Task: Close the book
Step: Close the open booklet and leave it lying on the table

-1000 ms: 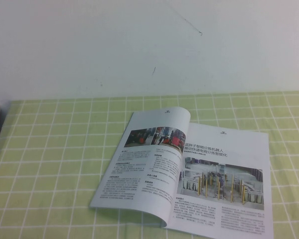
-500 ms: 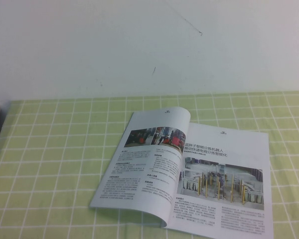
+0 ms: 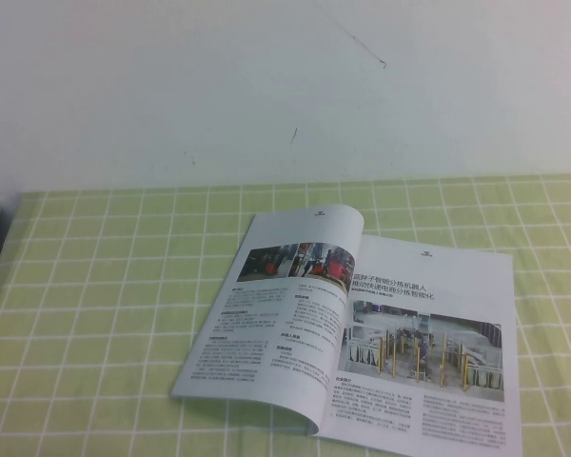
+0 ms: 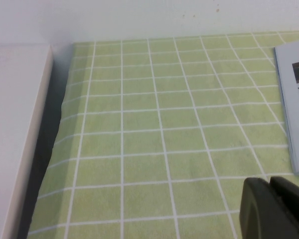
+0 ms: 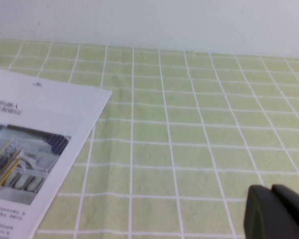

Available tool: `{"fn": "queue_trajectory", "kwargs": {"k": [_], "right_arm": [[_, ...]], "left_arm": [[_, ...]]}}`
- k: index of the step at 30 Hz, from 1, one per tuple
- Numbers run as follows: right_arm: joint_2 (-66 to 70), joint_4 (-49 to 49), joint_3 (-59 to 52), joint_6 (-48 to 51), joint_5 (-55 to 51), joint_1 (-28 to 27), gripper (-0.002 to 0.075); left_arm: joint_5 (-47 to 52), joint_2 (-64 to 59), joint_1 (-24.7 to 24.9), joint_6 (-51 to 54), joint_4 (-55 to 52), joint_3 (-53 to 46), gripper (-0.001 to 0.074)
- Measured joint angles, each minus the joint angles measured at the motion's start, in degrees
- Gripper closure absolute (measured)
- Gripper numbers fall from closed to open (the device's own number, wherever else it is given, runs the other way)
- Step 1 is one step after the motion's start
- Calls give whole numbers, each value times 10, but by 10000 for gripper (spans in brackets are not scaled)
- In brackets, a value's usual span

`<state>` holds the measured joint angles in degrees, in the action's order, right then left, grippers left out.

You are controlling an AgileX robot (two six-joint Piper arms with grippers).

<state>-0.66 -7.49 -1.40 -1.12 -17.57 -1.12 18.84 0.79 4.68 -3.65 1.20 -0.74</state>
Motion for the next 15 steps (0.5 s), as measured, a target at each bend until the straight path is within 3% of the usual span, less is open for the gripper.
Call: {"fn": "queue_trajectory", "kwargs": {"k": [5, 15], "right_arm": [[0, -1, -3, 4, 123, 0, 729], [0, -7, -3, 4, 450, 0, 729]], "left_arm": [[-88, 0, 0, 1, -1, -5, 739], [-414, 0, 0, 49, -15, -5, 739]]}}
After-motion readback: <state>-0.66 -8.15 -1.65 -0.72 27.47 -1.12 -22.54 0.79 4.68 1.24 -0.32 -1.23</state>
